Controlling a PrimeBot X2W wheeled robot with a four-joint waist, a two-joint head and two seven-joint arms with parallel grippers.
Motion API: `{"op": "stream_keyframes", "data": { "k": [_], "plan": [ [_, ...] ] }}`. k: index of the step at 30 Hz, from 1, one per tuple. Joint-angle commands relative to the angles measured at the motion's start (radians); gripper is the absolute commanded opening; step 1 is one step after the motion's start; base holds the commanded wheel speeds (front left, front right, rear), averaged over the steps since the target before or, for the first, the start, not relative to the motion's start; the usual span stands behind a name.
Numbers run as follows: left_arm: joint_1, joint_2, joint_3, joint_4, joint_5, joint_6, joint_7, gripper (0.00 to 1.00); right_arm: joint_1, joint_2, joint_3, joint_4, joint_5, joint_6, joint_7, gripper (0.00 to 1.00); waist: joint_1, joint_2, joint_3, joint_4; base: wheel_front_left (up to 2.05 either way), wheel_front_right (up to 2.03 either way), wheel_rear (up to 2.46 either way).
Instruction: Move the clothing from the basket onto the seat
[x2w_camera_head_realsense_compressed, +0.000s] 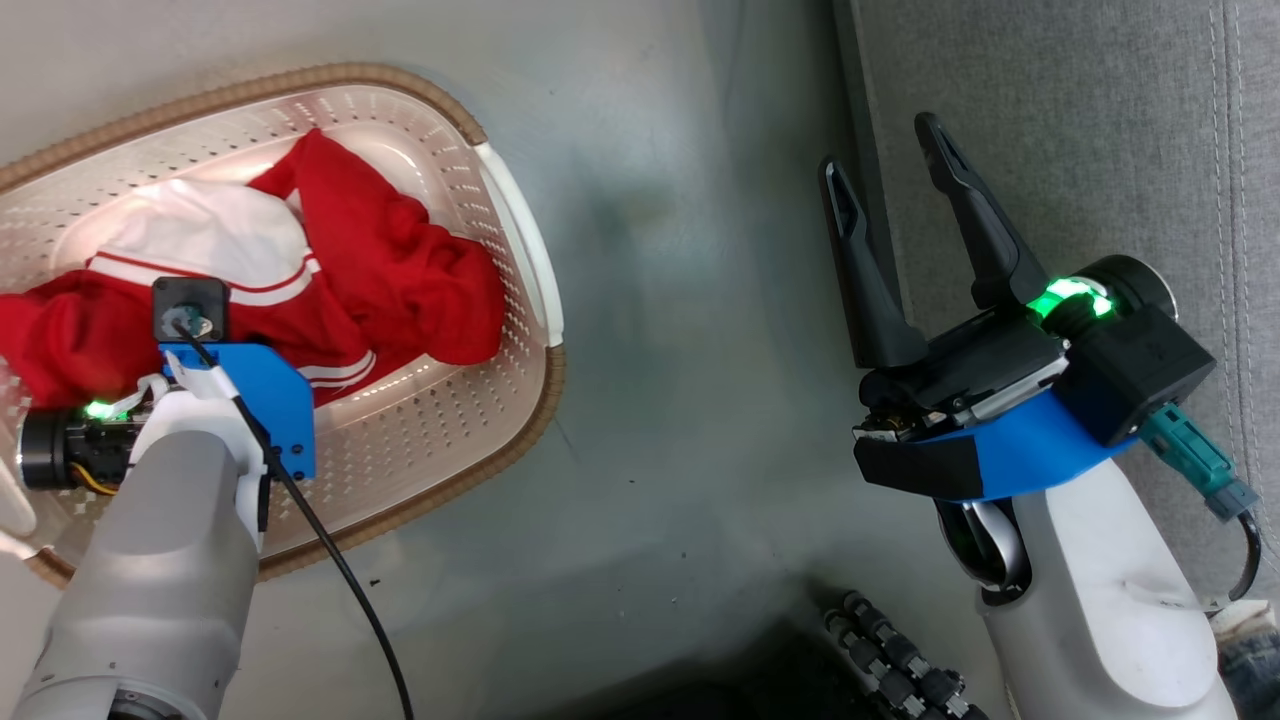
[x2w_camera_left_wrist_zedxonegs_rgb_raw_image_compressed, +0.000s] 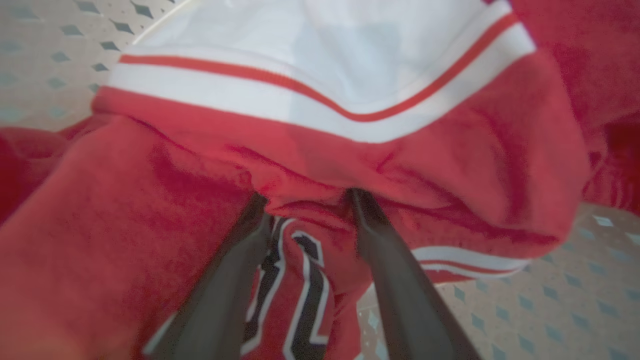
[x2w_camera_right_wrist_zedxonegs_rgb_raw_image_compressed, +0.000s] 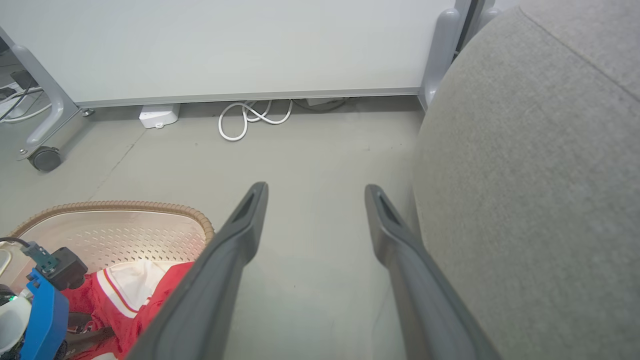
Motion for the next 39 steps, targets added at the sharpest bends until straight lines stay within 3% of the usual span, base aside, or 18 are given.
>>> {"op": "stream_keyframes", "data": {
  "k": [1,17,23,31,39],
  "plan": [
    [-0.018,0.009,-0.001,0.004,-0.003,0.001,0.000,0.00,-0.014,-0.001,0.001,-0.005,0.005,0.000,-0.005,1.00,-0.0002,0.0000,0.007,-0.007,0.00,0.00,0.00],
    [0.001,-0.007,0.005,0.043,-0.051,-0.034,-0.040,0.00,-0.027,-0.001,0.009,0.016,0.016,0.000,-0.005,1.00,-0.0002,0.0000,-0.052,-0.004,0.00,0.00,0.00],
    [0.070,-0.053,0.013,0.056,-0.083,-0.063,-0.088,0.00,-0.004,-0.002,0.006,0.063,-0.011,0.000,-0.005,1.00,-0.0002,0.0000,-0.206,0.041,0.00,0.00,0.00],
    [0.170,-0.126,-0.027,0.064,-0.087,-0.138,-0.152,0.00,0.079,-0.002,-0.023,0.142,-0.053,0.000,-0.005,1.00,-0.0002,0.0000,-0.482,0.145,0.00,0.00,0.00],
    [0.148,-0.168,-0.082,0.031,-0.112,-0.199,-0.179,0.00,0.162,-0.003,-0.039,0.189,-0.077,0.000,0.008,1.00,-0.0002,0.0000,-0.678,0.221,0.00,0.00,0.00]
  ]
}}
